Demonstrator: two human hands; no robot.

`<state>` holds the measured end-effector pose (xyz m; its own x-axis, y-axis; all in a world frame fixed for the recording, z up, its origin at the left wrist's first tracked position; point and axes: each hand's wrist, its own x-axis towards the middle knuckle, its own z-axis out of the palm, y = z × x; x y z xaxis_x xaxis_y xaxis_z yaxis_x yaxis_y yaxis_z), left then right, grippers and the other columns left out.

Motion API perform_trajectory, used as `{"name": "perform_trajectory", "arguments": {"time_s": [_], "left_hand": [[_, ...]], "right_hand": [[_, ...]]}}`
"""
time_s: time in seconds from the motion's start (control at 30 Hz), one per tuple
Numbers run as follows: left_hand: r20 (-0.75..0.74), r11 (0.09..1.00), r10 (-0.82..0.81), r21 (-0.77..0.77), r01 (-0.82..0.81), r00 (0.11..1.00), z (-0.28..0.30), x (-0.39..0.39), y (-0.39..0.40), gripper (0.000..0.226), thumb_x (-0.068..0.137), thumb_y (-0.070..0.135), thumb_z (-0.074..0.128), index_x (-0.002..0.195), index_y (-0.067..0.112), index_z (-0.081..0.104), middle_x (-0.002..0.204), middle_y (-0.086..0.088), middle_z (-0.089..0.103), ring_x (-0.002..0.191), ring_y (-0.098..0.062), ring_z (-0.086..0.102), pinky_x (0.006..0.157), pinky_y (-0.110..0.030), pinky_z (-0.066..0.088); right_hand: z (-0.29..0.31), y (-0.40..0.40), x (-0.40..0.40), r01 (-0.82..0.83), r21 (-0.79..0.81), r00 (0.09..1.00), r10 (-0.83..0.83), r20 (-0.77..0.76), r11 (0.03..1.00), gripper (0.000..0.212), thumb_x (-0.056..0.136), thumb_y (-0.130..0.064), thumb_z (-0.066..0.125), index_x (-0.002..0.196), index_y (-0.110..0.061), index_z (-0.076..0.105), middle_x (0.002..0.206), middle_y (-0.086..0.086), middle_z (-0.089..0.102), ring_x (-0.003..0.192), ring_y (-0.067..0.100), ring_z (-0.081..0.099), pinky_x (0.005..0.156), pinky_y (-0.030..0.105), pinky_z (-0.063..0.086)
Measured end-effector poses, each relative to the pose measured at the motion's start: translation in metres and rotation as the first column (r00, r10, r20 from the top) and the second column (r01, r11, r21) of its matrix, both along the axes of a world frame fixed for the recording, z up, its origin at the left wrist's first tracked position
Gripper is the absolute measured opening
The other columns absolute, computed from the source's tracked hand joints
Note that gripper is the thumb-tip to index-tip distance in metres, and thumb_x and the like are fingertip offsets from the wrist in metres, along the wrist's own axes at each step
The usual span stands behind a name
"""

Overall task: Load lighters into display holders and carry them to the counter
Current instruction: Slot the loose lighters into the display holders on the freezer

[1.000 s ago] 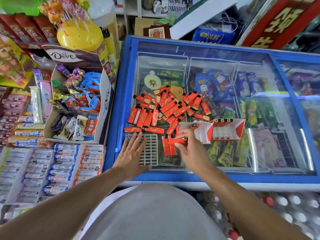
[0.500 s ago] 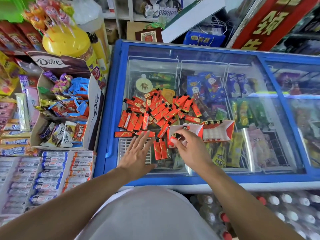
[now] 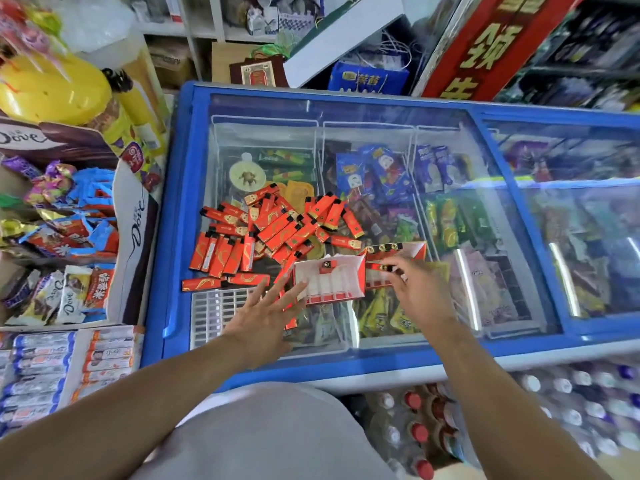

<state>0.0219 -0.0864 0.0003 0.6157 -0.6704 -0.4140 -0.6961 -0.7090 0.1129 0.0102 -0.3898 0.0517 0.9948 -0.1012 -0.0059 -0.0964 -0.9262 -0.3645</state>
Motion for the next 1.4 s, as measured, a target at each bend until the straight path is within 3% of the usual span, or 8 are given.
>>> {"name": "perform_trajectory", "arguments": {"time_s": [0.23, 0.37, 0.67, 0.83, 0.97, 1.07, 1.2, 1.4], "left_hand": [[0.002, 1.000, -0.020, -0.015, 0.020, 1.000, 0.000, -0.005, 0.001, 0.092, 0.097, 0.055, 0.049, 0.159, 0.025, -0.012, 0.161, -0.003, -0.032, 0.147, -0.029, -0.031, 0.124, -0.054, -0.007], [0.055, 0.995, 0.013, -0.095, -0.008, 0.998, -0.004, -0.008, 0.007, 0.093, 0.093, 0.051, 0.056, 0.161, 0.023, -0.002, 0.164, -0.006, -0.026, 0.150, -0.028, -0.027, 0.124, -0.052, -0.001], [0.000, 0.975, 0.190, -0.116, -0.189, 0.982, -0.009, -0.015, 0.028, 0.092, 0.099, 0.050, 0.046, 0.156, 0.027, -0.022, 0.156, 0.000, -0.044, 0.145, -0.020, -0.038, 0.125, -0.045, -0.009], [0.013, 0.968, 0.244, -0.065, -0.243, 0.970, -0.020, -0.014, 0.047, 0.097, 0.095, 0.056, 0.053, 0.158, 0.027, -0.015, 0.157, -0.002, -0.043, 0.146, -0.024, -0.036, 0.124, -0.047, -0.009], [-0.050, 0.955, 0.290, -0.044, -0.293, 0.956, -0.029, -0.011, 0.055, 0.093, 0.092, 0.063, 0.051, 0.160, 0.031, -0.005, 0.161, -0.001, -0.035, 0.147, -0.024, -0.034, 0.125, -0.051, -0.004], [-0.081, 0.948, 0.307, -0.059, -0.312, 0.948, -0.031, -0.010, 0.056, 0.093, 0.092, 0.065, 0.050, 0.160, 0.033, -0.005, 0.162, 0.000, -0.032, 0.148, -0.024, -0.032, 0.125, -0.050, -0.004], [-0.119, 0.940, 0.320, -0.083, -0.330, 0.940, -0.031, -0.009, 0.057, 0.092, 0.093, 0.061, 0.053, 0.159, 0.035, -0.006, 0.162, 0.003, -0.032, 0.148, -0.022, -0.031, 0.125, -0.048, -0.007], [-0.149, 0.942, 0.311, -0.080, -0.325, 0.939, -0.033, -0.010, 0.059, 0.091, 0.096, 0.064, 0.046, 0.154, 0.037, -0.020, 0.156, 0.006, -0.042, 0.142, -0.017, -0.041, 0.122, -0.045, -0.016]], "right_hand": [[-0.008, 0.008, 0.013, -0.049, -0.024, 0.998, 0.050, 0.024, 0.998, 0.022, 0.092, -0.020, 0.068, 0.113, -0.028, 0.071, 0.109, -0.007, 0.073, 0.095, 0.014, 0.068, 0.074, 0.030, 0.054], [-0.007, 0.003, 0.017, -0.050, -0.096, 0.998, 0.054, 0.043, 0.994, 0.022, 0.092, -0.027, 0.071, 0.114, -0.028, 0.071, 0.097, -0.002, 0.076, 0.079, 0.017, 0.070, 0.059, 0.024, 0.046], [-0.010, 0.007, 0.024, -0.011, -0.180, 0.999, 0.018, 0.040, 0.984, 0.021, 0.092, -0.036, 0.070, 0.112, -0.030, 0.067, 0.090, -0.005, 0.074, 0.071, 0.016, 0.068, 0.049, 0.019, 0.037], [-0.009, 0.021, 0.021, 0.003, -0.101, 0.992, 0.010, 0.128, 0.995, 0.027, 0.088, -0.026, 0.075, 0.113, -0.026, 0.068, 0.102, -0.006, 0.069, 0.085, 0.016, 0.067, 0.063, 0.031, 0.055], [0.005, 0.049, 0.034, -0.120, -0.150, 0.959, 0.154, 0.239, 0.981, 0.017, 0.090, -0.027, 0.073, 0.106, -0.023, 0.073, 0.099, -0.006, 0.067, 0.095, 0.018, 0.059, 0.085, 0.036, 0.046], [0.011, 0.067, 0.070, -0.151, -0.129, 0.987, 0.157, 0.035, 0.980, 0.022, 0.090, -0.031, 0.072, 0.112, -0.029, 0.072, 0.110, -0.008, 0.071, 0.105, 0.017, 0.063, 0.097, 0.037, 0.043], [-0.006, 0.080, 0.122, -0.137, -0.237, 0.938, 0.049, -0.343, 0.962, 0.026, 0.087, -0.017, 0.075, 0.113, -0.023, 0.073, 0.116, 0.000, 0.070, 0.111, 0.023, 0.063, 0.090, 0.038, 0.051], [-0.032, 0.088, 0.149, -0.148, -0.364, 0.891, -0.036, -0.453, 0.920, 0.013, 0.088, -0.002, 0.069, 0.097, -0.011, 0.070, 0.098, 0.009, 0.068, 0.089, 0.024, 0.065, 0.072, 0.034, 0.052]]}}
